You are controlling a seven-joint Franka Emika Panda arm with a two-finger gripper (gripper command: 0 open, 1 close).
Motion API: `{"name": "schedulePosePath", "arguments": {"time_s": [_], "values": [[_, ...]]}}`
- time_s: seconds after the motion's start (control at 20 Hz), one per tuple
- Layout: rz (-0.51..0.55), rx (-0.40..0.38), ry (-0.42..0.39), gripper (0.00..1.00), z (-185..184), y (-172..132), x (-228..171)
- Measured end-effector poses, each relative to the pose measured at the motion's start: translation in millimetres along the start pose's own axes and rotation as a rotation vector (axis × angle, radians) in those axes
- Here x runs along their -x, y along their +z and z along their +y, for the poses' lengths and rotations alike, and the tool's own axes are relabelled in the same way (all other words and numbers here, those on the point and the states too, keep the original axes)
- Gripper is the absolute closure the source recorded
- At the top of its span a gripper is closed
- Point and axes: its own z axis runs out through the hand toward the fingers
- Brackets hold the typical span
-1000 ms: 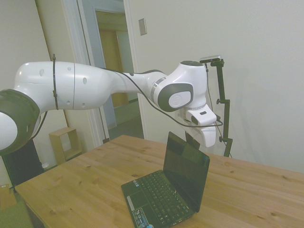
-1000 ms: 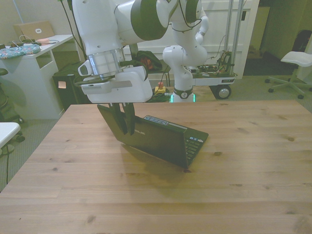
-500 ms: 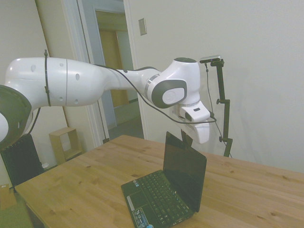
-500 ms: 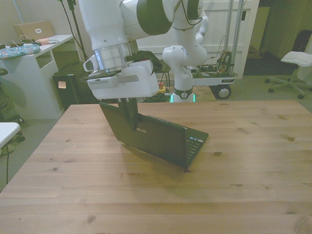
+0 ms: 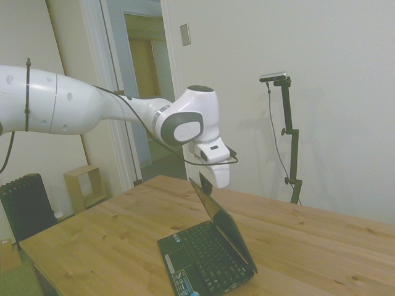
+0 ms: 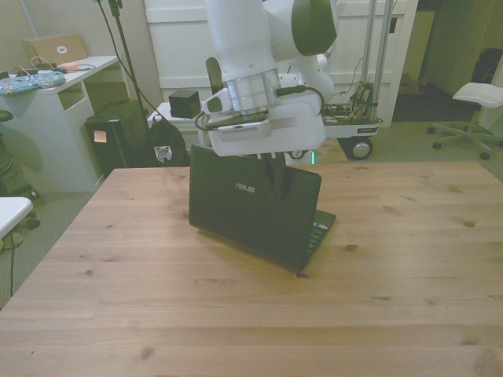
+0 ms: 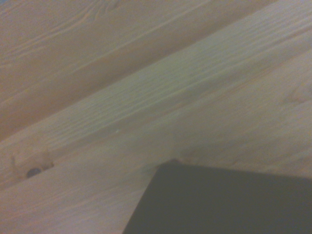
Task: Close the laptop
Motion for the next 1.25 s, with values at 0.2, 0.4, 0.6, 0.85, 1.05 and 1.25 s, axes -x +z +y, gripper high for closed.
{"name": "schedulePosePath", "arguments": {"time_s": [0.2, 0.4, 0.6, 0.85, 1.05, 1.25], "values": [[-0.023, 0.038, -0.002, 1.0, 19, 19, 42], [-0.03, 0.099, 0.041, 1.0, 66, 44, 66], [-0.018, 0.148, 0.102, 1.0, 134, 63, 60], [0.0, 0.155, 0.211, 1.0, 189, 80, 21], [0.012, 0.135, 0.182, 1.0, 190, 68, 19], [0.039, 0.101, 0.043, 1.0, 161, 30, 77]]}}
